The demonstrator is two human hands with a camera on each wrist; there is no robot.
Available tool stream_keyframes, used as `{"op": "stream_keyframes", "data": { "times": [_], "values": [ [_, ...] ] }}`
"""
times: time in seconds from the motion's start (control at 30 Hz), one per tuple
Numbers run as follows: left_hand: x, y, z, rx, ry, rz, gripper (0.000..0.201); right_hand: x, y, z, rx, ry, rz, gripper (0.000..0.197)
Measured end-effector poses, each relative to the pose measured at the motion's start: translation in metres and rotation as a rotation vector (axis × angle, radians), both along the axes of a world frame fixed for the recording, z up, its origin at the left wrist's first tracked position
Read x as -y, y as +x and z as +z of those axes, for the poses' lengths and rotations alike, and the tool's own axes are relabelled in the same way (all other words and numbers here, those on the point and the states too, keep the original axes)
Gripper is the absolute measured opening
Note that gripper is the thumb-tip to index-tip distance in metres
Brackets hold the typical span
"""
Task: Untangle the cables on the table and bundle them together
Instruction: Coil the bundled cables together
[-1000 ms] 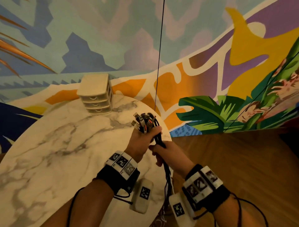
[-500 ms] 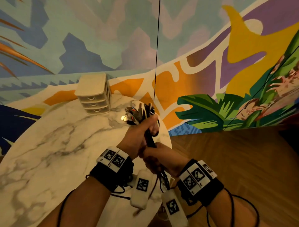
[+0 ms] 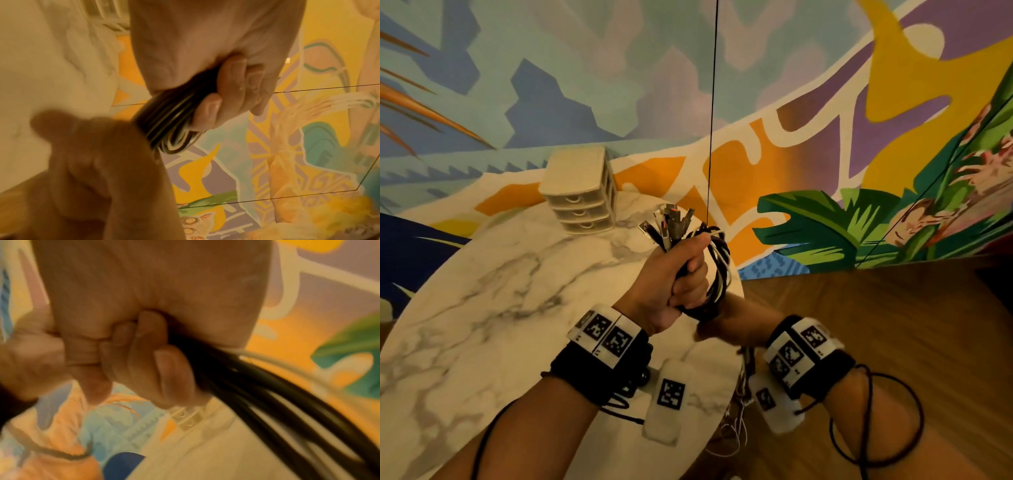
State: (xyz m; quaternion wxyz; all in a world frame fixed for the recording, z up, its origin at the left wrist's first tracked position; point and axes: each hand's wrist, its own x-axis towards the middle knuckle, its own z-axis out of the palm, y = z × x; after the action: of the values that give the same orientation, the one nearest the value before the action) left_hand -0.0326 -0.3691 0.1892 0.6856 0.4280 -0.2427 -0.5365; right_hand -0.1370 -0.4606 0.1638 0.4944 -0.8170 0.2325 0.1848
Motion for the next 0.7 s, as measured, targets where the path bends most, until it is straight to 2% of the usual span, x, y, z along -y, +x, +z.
{"op": "stream_keyframes", "data": {
  "times": [0.07, 0.13, 0.2, 0.23, 0.3, 0.37, 0.43, 0.6, 0.7],
  "values": [
    [-0.003, 0.007, 0.008, 0.016, -0.001, 0.009, 0.039, 0.025, -0.004, 0.003, -0.009, -0.152, 0.015, 0.006],
    [-0.006, 0.016, 0.019, 0.055, -0.007, 0.021, 0.039, 0.051, -0.01, 0.001, 0.035, -0.264, -0.092, 0.023],
    [-0.01, 0.021, 0.025, 0.111, 0.002, 0.013, 0.039, 0.066, -0.015, -0.009, 0.099, -0.318, -0.175, 0.027],
    [-0.011, 0.019, 0.024, 0.142, 0.023, 0.01, 0.04, 0.065, -0.017, -0.018, 0.06, -0.342, -0.159, 0.029],
    [-0.013, 0.011, 0.015, 0.212, 0.088, 0.012, 0.04, 0.056, -0.023, -0.046, -0.135, -0.336, -0.074, 0.031],
    [-0.012, 0.004, 0.008, 0.27, 0.13, 0.028, 0.04, 0.049, -0.032, -0.079, -0.265, -0.283, -0.007, 0.026],
    [-0.01, 0.007, 0.01, 0.301, 0.128, 0.032, 0.041, 0.057, -0.043, -0.095, -0.282, -0.302, 0.003, 0.025],
    [0.002, 0.006, 0.014, 0.395, 0.146, 0.059, 0.046, 0.083, -0.048, -0.086, -0.234, -0.477, -0.205, 0.038],
    [0.007, -0.003, 0.01, 0.491, 0.21, 0.075, 0.029, 0.078, -0.058, -0.103, -0.301, -0.553, -0.215, 0.034]
  ]
}}
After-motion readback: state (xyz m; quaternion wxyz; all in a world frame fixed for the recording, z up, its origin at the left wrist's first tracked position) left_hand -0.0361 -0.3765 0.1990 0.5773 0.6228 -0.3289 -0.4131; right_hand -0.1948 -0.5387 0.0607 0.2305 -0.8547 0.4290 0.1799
